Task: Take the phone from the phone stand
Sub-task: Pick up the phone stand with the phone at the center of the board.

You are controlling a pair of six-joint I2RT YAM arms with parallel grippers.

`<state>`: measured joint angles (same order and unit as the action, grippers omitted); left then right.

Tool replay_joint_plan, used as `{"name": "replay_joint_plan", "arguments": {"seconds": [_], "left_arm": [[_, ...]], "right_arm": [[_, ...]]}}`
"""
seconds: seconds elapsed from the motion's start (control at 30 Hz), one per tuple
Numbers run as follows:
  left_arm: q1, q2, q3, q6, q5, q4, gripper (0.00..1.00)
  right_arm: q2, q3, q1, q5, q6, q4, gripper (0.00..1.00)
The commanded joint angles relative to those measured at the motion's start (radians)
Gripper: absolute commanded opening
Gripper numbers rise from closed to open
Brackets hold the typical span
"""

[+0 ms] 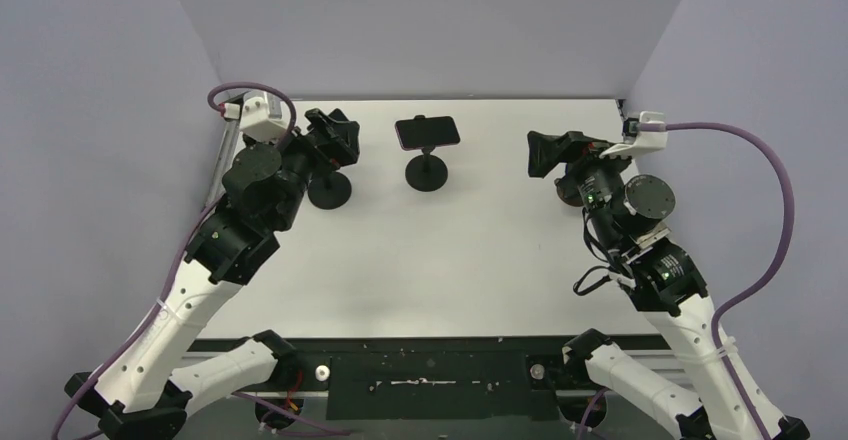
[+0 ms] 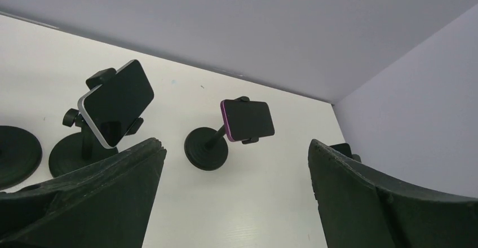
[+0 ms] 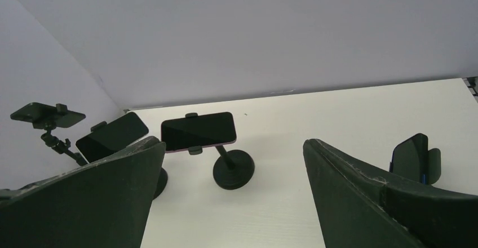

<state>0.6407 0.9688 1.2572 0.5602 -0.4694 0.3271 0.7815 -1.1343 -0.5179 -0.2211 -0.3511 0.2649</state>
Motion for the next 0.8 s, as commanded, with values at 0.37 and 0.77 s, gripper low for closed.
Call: {"name": "replay_joint_plan", "arguments": {"seconds": [0.37,0.77], "left_arm": [[0.001,-0.078,-0.228,-0.251,0.210,-0.258,0.97],[0.000,-0.083,-0.548,-0.297,0.461,-0.420,0.97]], "right_arm": [[0.099,-0.006,0.002,-0.432,-0.108,0.082,1.00],[0.202,0.146,0.038,-0.291,-0.120,0.056,1.00]]}}
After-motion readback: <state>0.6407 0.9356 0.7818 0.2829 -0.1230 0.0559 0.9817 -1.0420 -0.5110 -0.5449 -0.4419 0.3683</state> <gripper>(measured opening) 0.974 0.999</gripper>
